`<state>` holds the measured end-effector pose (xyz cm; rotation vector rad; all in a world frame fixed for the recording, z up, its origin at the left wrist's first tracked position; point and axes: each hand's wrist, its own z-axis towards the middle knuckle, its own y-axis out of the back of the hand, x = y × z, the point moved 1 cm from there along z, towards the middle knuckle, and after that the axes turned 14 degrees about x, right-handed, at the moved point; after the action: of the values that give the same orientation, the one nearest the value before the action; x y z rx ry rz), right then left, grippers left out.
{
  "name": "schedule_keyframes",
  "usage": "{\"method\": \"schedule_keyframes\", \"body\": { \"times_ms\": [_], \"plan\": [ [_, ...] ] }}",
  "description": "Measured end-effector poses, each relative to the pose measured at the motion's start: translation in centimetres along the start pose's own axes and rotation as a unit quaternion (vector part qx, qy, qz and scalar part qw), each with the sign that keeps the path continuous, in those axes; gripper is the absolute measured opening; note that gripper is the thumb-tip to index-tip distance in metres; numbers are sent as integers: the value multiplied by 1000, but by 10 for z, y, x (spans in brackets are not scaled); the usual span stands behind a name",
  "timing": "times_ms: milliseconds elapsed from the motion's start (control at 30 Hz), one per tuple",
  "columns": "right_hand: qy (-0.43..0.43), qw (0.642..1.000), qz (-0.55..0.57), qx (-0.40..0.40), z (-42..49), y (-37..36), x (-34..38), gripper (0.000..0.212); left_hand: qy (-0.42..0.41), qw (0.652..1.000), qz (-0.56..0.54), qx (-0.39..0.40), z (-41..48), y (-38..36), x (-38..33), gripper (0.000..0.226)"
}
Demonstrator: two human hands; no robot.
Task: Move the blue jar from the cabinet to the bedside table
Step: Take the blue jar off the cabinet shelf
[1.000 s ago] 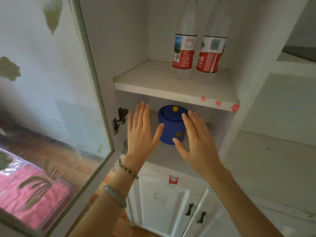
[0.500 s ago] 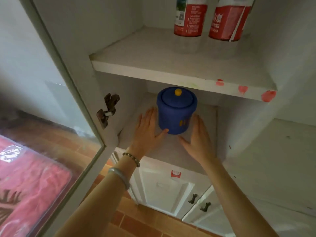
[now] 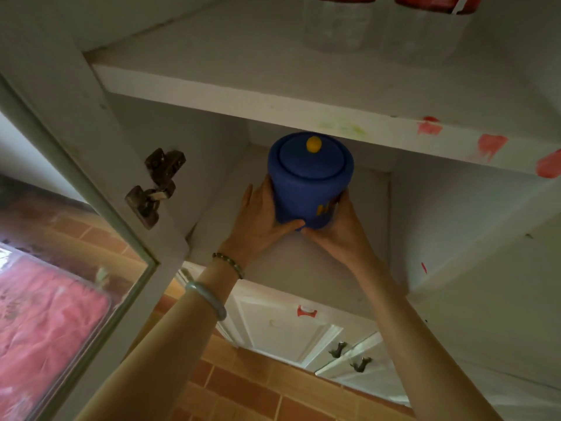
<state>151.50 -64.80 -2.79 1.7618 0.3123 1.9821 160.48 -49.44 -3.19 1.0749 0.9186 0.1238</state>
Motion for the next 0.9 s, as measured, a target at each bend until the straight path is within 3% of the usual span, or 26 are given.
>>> {"method": "schedule_keyframes", "body": {
  "times_ms": [100, 467, 600, 767, 900],
  "plan": [
    [13, 1000, 1, -8, -4, 0, 6, 94, -1, 1000, -21, 3, -4, 0, -2, 104],
    [21, 998, -56, -12, -53, -2, 46, 94, -33, 996, -68, -47, -61, 21, -41, 101],
    [37, 995, -87, -15, -91, -8, 68, 88, -34, 997, -39, -55, -103, 21, -53, 92],
    [60, 996, -60, 25, -135, -18, 88, 93, -38, 994, -52, -87, -159, 25, -77, 97],
    [97, 991, -73, 56, -174, -12, 99, 84, -12, 990, -40, -132, -206, 19, -105, 102]
  ]
}}
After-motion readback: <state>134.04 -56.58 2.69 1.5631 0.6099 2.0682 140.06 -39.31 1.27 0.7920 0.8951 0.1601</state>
